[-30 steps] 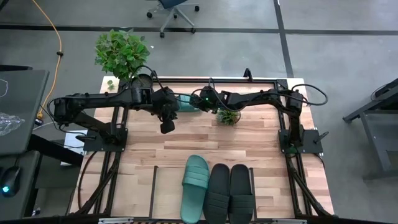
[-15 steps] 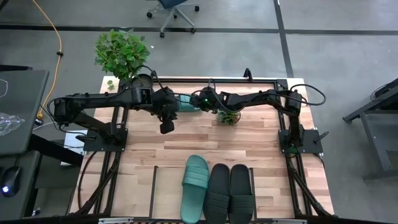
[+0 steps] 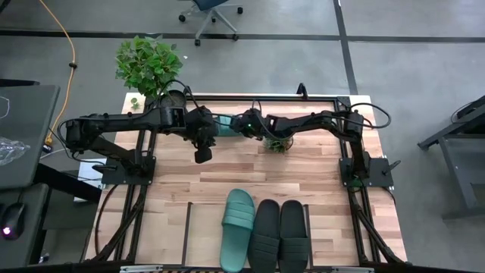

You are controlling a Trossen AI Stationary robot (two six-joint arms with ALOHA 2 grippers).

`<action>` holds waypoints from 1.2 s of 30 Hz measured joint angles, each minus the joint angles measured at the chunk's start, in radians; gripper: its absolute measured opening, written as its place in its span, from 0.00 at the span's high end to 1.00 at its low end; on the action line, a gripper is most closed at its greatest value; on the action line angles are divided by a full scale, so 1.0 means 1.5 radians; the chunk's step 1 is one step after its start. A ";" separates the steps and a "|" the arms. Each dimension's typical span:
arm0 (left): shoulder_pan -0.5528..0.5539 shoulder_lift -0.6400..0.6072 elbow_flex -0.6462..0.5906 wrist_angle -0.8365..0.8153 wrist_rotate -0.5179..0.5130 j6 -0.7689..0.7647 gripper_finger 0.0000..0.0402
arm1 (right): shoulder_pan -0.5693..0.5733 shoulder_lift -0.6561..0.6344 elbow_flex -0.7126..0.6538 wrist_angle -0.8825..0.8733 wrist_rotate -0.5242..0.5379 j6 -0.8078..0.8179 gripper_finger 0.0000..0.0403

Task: Pick and place slides into the shelf
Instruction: Put the blue slide on the shelf

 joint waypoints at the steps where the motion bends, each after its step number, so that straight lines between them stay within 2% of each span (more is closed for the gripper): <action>1: 0.000 0.000 0.000 0.000 0.000 0.000 0.86 | 0.000 0.001 0.000 -0.006 0.000 0.003 0.61; 12: 0.000 0.000 0.000 0.000 0.000 0.000 0.86 | -0.005 0.014 0.000 0.000 0.008 0.010 0.61; 17: 0.000 0.000 0.000 -0.003 0.000 0.000 0.86 | -0.006 0.028 0.000 0.055 0.007 0.007 0.61; 28: -0.001 0.000 0.000 -0.014 0.000 0.000 0.86 | -0.009 0.054 0.000 0.106 -0.038 0.009 0.61; 32: -0.001 0.000 0.000 -0.014 0.000 0.000 0.86 | -0.009 0.054 0.000 0.110 -0.042 0.009 0.67; 36: -0.001 0.000 0.000 -0.014 0.000 0.000 0.86 | -0.009 0.054 0.000 0.112 -0.048 0.010 0.76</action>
